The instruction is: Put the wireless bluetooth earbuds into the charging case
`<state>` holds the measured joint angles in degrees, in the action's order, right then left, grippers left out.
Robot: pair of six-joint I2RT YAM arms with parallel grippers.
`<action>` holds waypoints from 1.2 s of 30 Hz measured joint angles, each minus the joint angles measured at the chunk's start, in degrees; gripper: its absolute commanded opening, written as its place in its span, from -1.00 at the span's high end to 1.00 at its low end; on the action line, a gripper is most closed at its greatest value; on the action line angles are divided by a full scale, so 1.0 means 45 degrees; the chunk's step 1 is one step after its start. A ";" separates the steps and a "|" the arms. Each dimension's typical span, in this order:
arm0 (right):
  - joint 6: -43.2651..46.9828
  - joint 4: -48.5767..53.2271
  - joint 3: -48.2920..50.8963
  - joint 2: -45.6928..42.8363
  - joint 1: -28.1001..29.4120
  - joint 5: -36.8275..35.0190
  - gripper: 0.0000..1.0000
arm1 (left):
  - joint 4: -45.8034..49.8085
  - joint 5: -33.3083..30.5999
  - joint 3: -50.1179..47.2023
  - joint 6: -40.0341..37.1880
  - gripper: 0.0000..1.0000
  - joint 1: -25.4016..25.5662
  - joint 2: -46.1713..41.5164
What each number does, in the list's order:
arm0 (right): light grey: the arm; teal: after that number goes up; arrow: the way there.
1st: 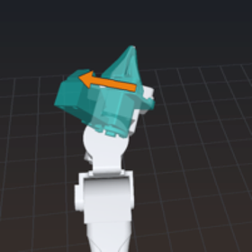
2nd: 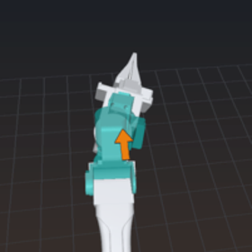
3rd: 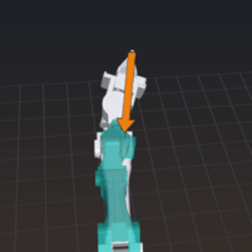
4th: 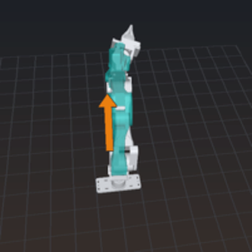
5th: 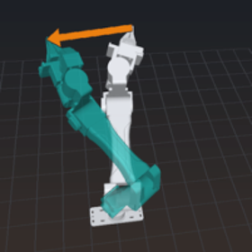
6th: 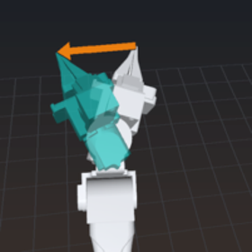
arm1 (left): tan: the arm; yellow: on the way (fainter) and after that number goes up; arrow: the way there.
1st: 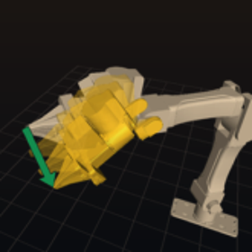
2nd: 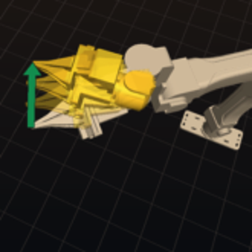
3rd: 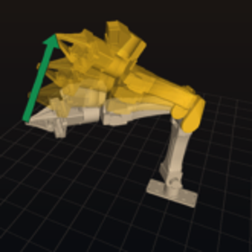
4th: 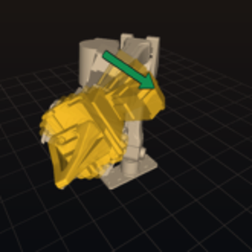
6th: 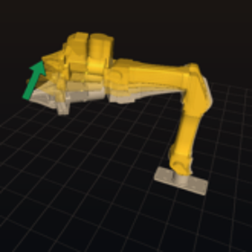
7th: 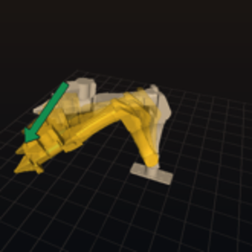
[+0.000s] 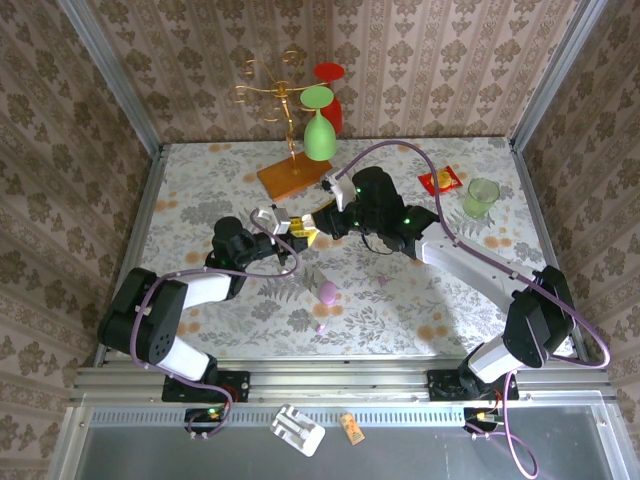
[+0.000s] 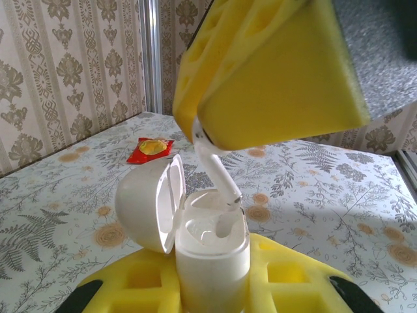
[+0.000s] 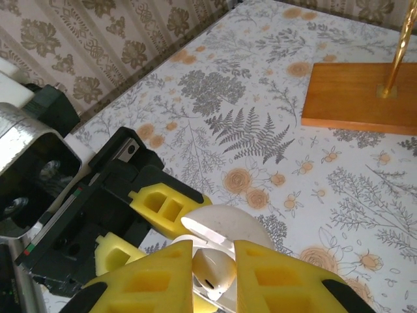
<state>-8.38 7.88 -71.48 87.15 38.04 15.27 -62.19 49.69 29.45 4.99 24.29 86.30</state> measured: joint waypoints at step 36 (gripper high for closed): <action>0.0180 -0.0743 0.0398 0.0121 -0.0015 -0.0097 0.50 | 0.0525 -0.0534 0.0476 0.1297 0.88 0.0010 -0.0029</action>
<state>-7.57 4.54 -69.69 87.70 37.98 14.83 -59.83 47.29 31.59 10.83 24.34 86.17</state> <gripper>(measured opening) 0.231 0.197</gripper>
